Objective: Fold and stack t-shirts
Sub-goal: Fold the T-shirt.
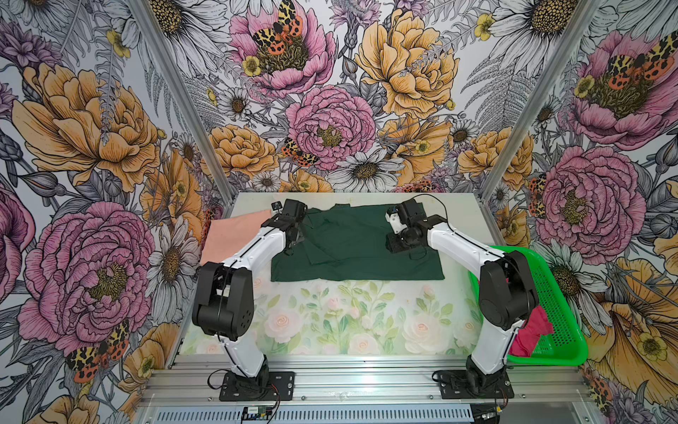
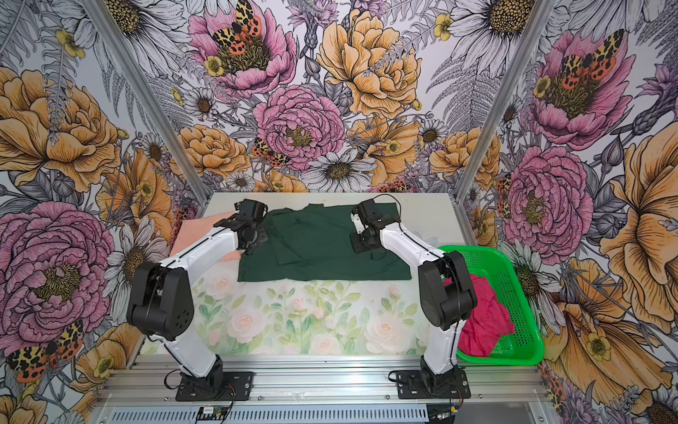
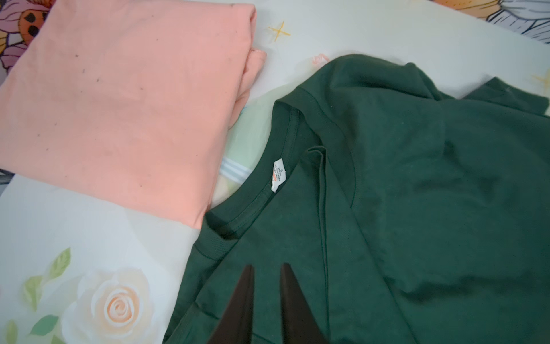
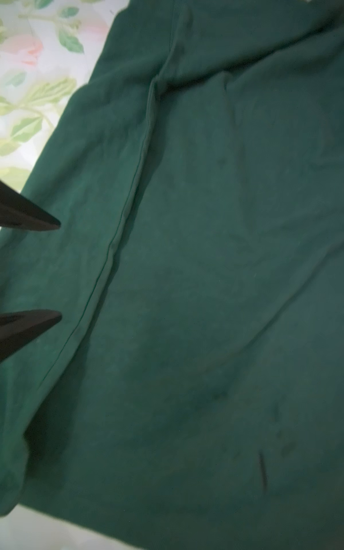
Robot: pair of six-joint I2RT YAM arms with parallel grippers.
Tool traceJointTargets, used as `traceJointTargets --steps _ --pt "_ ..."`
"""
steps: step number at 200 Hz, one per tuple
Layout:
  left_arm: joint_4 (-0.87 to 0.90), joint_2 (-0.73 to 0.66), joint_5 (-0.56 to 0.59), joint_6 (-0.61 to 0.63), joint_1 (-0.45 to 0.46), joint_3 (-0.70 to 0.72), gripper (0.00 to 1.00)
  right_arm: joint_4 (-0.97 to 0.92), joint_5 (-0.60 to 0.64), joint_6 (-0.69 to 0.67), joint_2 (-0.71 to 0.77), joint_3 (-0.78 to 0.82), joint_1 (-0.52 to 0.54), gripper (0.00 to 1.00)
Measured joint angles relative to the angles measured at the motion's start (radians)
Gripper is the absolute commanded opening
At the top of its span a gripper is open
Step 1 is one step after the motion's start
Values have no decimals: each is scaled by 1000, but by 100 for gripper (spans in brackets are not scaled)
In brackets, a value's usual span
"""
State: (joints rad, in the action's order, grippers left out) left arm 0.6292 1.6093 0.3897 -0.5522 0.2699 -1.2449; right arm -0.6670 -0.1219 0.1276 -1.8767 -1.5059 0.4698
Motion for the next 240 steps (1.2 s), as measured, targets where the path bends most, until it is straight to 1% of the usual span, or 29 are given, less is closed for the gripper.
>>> traceJointTargets --steps 11,34,48,69,91,110,139,156,179,217,240 --pt "-6 -89 4 -43 37 42 0 5 -16 -23 -36 -55 48 48" --pt "-16 -225 48 -116 152 124 11 2 -29 -70 -140 -190 123 49" --pt "-13 -293 63 -142 187 160 12 -11 -30 -98 -221 -284 165 50" --pt "-10 -378 96 -148 177 169 13 -56 -19 -147 -364 -449 225 50" --pt "-19 -463 121 -148 167 175 13 -108 11 -199 -483 -580 293 51" --pt "-28 -532 127 -147 154 201 16 -150 25 -235 -542 -644 346 51" --pt "-27 -622 127 -148 101 262 18 -197 31 -273 -562 -676 405 51" --pt "-26 -667 127 -146 72 285 18 -213 43 -287 -565 -704 415 52" --pt "-27 -706 127 -145 60 296 19 -217 75 -301 -592 -771 412 52" --pt "-27 -721 119 -135 52 315 19 -217 111 -319 -675 -866 405 51" --pt "-24 -726 118 -129 40 325 19 -231 111 -325 -706 -874 401 48"
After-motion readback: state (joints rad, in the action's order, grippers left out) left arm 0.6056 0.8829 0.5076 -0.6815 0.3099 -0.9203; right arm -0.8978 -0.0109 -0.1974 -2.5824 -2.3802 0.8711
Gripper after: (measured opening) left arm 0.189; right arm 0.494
